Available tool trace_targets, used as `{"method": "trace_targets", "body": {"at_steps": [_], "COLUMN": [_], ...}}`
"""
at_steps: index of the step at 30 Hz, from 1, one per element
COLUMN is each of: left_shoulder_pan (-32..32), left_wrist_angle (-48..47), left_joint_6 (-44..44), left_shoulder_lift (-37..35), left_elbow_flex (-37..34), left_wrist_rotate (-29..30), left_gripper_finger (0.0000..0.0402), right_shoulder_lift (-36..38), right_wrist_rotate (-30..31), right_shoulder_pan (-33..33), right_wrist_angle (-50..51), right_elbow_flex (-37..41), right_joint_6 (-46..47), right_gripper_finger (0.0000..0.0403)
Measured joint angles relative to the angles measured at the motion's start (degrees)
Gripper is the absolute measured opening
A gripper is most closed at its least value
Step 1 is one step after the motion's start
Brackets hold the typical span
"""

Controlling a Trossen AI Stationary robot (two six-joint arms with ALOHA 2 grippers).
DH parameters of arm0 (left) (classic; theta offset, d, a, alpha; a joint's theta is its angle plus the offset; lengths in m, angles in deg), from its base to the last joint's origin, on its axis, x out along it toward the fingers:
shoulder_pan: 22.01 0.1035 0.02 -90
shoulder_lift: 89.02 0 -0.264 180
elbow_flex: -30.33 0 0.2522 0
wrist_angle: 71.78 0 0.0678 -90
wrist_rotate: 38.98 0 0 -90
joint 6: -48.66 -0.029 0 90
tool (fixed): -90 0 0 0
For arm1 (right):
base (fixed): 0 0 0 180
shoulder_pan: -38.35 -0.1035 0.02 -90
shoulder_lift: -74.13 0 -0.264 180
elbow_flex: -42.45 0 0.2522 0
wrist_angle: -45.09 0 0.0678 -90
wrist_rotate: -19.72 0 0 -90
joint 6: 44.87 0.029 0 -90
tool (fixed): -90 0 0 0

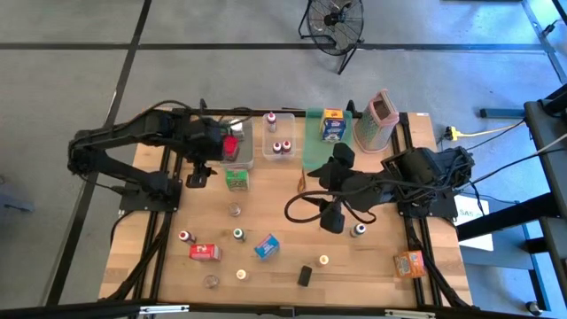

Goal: Pick & Place Kitchen Items
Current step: Put the red cereal box into the green bin

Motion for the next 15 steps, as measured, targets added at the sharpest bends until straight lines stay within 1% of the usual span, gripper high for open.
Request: {"method": "trace_targets", "body": {"at_steps": [5, 8, 11, 13, 15], "left_shoulder_pan": [-0.2, -1.3, -3.0, -4.7, -8.0], "left_wrist_angle": [0.5, 0.1, -0.2, -1.0, -2.2], "left_joint_6": [1.9, 7.4, 16.6, 19.9, 22.8], "left_shoulder_lift": [-1.1, -1.0, -1.0, -1.3, -1.7], "left_elbow_flex": [0.0, 0.0, 0.0, 0.0, 0.0], "left_wrist_rotate": [-0.1, -0.3, -2.5, -4.2, -4.5], "left_gripper_finger": [0.0279, 0.0303, 0.0312, 0.0312, 0.0309], "right_shoulder_lift": [-0.5, -0.7, -0.7, -0.7, -0.7], "right_wrist_rotate": [-0.2, -0.2, -0.1, -0.1, -0.1], "right_shoulder_pan": [0.0, 0.0, 0.0, 0.0, 0.0], "right_wrist_angle": [-2.2, -2.5, -3.4, -4.2, -5.2], "right_elbow_flex": [0.0, 0.0, 0.0, 0.0, 0.0], "right_joint_6": [-0.1, -0.1, -0.1, -0.4, -1.0], "right_gripper_finger": [0.0275, 0.0275, 0.0275, 0.0275, 0.0275]}}
